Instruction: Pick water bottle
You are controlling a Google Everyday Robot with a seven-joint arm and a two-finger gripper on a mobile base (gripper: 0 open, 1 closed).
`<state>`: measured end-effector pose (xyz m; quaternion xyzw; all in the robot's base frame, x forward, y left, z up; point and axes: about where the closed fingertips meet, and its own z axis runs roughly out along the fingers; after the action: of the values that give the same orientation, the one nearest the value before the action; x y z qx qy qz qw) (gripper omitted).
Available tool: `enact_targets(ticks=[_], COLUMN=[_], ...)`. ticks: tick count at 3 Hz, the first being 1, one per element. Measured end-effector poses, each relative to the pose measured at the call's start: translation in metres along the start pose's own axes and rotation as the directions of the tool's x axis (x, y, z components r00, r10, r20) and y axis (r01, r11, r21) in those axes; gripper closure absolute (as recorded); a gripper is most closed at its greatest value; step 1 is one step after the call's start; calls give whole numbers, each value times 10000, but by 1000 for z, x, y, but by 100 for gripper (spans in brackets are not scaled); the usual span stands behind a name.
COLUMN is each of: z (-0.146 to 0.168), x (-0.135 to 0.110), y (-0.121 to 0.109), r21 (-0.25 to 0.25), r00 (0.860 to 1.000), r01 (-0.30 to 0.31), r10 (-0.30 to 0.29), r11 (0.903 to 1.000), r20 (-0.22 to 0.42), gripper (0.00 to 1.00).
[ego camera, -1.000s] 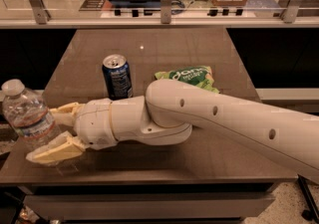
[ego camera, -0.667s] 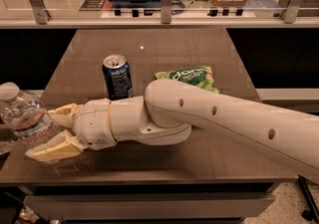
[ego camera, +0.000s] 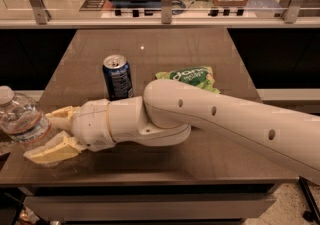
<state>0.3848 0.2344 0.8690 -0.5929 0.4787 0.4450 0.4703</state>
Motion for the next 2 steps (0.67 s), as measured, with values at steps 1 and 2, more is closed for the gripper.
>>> enact_targets(ticks=[1, 2], z=[0, -9], x=[0, -7], y=[0, -5], r21=[-1, 85], r00=[10000, 9995], r01=[1, 253], r10=[-1, -254], r11=[10000, 9996], r20=[0, 164], gripper=[100, 100])
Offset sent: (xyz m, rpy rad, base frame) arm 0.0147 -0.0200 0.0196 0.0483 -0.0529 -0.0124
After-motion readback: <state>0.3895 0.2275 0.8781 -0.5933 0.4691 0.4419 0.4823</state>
